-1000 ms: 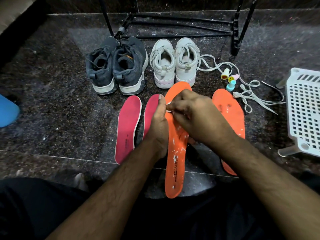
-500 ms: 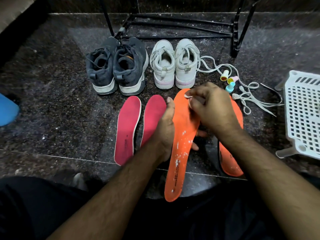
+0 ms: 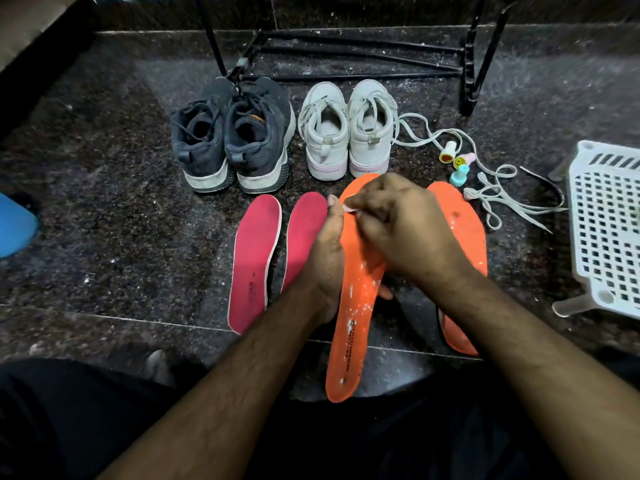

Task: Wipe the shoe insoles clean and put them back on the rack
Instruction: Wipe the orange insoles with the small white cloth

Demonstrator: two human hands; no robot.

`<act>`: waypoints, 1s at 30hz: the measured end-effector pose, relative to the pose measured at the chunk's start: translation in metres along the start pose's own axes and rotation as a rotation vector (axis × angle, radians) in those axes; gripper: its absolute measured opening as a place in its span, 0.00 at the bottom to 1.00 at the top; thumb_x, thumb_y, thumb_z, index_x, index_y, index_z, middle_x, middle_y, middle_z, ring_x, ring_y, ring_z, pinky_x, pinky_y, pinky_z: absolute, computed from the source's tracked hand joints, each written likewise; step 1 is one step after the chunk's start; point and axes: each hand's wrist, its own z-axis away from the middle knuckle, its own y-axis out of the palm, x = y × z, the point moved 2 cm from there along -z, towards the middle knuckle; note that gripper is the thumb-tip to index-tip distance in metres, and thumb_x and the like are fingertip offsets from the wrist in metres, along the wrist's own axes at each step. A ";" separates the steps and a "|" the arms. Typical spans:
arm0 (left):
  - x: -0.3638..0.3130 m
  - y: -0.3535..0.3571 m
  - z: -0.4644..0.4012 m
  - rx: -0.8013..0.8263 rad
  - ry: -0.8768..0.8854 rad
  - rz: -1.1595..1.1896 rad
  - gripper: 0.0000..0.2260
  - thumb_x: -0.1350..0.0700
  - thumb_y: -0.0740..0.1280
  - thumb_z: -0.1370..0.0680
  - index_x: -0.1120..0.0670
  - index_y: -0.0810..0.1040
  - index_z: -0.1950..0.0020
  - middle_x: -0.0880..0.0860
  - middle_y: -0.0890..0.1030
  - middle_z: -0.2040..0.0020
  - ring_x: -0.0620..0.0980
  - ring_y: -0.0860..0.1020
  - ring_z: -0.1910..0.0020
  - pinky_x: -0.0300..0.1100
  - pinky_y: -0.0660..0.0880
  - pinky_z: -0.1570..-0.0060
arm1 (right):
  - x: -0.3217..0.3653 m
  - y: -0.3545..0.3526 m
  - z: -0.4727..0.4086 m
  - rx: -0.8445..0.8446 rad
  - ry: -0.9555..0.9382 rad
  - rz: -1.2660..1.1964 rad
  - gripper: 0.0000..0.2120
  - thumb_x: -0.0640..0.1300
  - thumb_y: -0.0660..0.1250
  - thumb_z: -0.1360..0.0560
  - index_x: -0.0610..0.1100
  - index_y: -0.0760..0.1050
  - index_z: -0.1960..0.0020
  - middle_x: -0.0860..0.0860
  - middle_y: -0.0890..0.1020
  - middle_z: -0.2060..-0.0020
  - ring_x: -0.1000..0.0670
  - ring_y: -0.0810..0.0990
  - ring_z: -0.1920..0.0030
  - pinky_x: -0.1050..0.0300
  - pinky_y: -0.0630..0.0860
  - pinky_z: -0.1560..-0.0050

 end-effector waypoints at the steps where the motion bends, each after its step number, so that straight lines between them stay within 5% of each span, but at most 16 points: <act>1: 0.000 -0.001 0.001 -0.016 0.002 0.026 0.34 0.31 0.41 0.20 0.53 0.74 0.39 0.53 0.85 0.63 0.52 0.83 0.71 0.49 0.77 0.80 | 0.004 0.003 0.002 0.035 -0.055 0.007 0.13 0.37 0.67 0.29 0.43 0.85 0.47 0.46 0.81 0.53 0.48 0.79 0.52 0.64 0.69 0.49; 7: 0.006 -0.004 -0.004 0.045 0.010 -0.046 0.38 0.25 0.46 0.26 0.50 0.75 0.33 0.56 0.84 0.50 0.57 0.84 0.61 0.52 0.79 0.75 | -0.022 -0.005 -0.008 -0.043 0.138 0.064 0.14 0.34 0.66 0.26 0.43 0.84 0.44 0.45 0.79 0.50 0.45 0.79 0.48 0.66 0.66 0.47; 13: 0.000 -0.001 0.004 -0.034 0.027 0.034 0.34 0.31 0.41 0.20 0.52 0.77 0.41 0.54 0.85 0.60 0.52 0.83 0.70 0.50 0.77 0.79 | 0.010 0.004 0.002 0.131 -0.117 0.058 0.17 0.38 0.62 0.30 0.42 0.84 0.46 0.45 0.80 0.51 0.45 0.79 0.50 0.57 0.71 0.48; 19: 0.000 -0.001 0.001 0.027 0.010 -0.034 0.39 0.27 0.41 0.24 0.51 0.73 0.31 0.55 0.85 0.52 0.56 0.84 0.63 0.51 0.78 0.77 | -0.020 -0.006 -0.006 -0.013 0.112 0.079 0.14 0.34 0.67 0.26 0.41 0.83 0.43 0.43 0.79 0.49 0.43 0.79 0.48 0.68 0.63 0.49; 25: -0.005 0.001 0.007 -0.036 0.044 0.001 0.36 0.29 0.40 0.21 0.53 0.76 0.40 0.53 0.85 0.61 0.51 0.82 0.70 0.47 0.78 0.76 | 0.003 0.005 0.001 0.124 -0.090 0.034 0.16 0.36 0.66 0.28 0.41 0.82 0.42 0.45 0.79 0.50 0.46 0.79 0.50 0.62 0.69 0.49; 30: -0.005 0.003 0.008 -0.002 0.024 -0.016 0.38 0.28 0.39 0.23 0.53 0.76 0.40 0.53 0.86 0.58 0.52 0.84 0.67 0.48 0.77 0.78 | -0.015 -0.004 -0.005 0.045 0.090 0.043 0.15 0.34 0.69 0.27 0.44 0.83 0.42 0.45 0.80 0.49 0.45 0.80 0.48 0.68 0.63 0.49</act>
